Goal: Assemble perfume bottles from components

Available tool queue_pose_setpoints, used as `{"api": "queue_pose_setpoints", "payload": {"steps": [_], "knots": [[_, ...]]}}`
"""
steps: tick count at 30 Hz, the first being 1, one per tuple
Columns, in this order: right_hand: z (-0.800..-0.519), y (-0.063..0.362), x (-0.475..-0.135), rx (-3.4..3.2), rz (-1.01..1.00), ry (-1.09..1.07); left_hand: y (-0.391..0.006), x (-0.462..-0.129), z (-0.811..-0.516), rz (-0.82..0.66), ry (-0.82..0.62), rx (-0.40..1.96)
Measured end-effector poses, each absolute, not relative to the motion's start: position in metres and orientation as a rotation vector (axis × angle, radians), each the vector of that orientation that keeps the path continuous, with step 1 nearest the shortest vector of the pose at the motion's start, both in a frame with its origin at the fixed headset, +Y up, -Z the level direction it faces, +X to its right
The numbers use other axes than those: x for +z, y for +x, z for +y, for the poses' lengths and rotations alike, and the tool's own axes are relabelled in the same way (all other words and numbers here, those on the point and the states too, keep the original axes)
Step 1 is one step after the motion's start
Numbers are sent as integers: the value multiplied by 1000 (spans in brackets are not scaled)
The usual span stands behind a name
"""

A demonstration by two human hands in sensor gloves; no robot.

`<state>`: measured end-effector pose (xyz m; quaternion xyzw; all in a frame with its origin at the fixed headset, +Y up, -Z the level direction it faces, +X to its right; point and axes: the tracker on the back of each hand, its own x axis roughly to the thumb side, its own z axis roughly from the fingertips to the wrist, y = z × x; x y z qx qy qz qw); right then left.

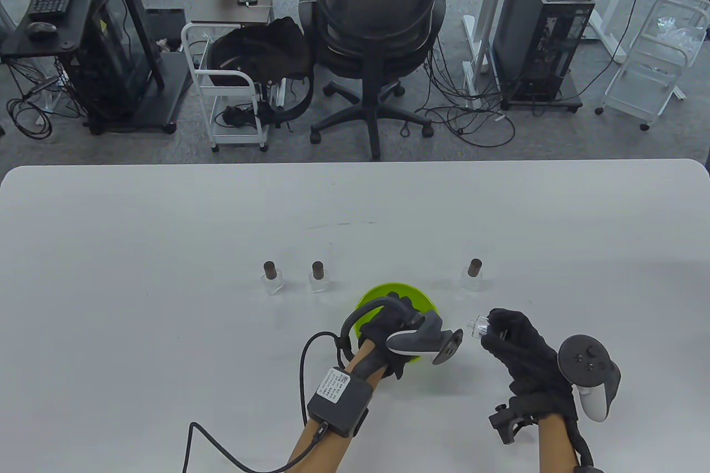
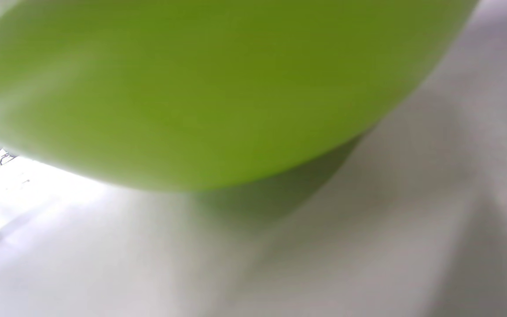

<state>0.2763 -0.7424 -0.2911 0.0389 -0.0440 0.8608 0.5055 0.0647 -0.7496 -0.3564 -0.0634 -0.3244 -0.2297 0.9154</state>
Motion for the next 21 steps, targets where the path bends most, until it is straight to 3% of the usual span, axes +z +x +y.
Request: {"api": "queue_pose_setpoints", "payload": {"steps": [5,11,17,21], "knots": [[-747,271,-293,2067,-62,91,59,-353,-740,-669,-87,-479],[-748,259,-294,2081,-16,128,38,-341,-705,-636,53,-321],[-749,246,-293,2026,36,172,7,-326,-668,-583,193,97],[-750,242,-294,1954,71,189,-18,-318,-661,-534,284,419]]}}
